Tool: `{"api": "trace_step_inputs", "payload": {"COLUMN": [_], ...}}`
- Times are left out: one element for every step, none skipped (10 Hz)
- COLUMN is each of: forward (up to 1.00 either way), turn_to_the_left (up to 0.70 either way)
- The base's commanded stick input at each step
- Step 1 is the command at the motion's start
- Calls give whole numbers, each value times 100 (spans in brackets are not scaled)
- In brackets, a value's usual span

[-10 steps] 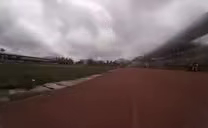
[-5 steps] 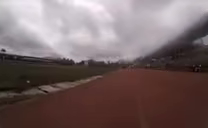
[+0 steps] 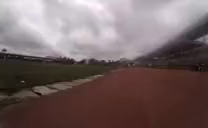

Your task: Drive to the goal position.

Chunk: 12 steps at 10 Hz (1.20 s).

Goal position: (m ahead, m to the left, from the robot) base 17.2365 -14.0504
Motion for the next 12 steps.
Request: {"api": "trace_step_inputs", "payload": {"forward": [70,70,70,70,70,70,70,70,70,70,70,70], "turn_to_the_left": [0,0,0,0,0,0,0,0,0,0,0,0]}}
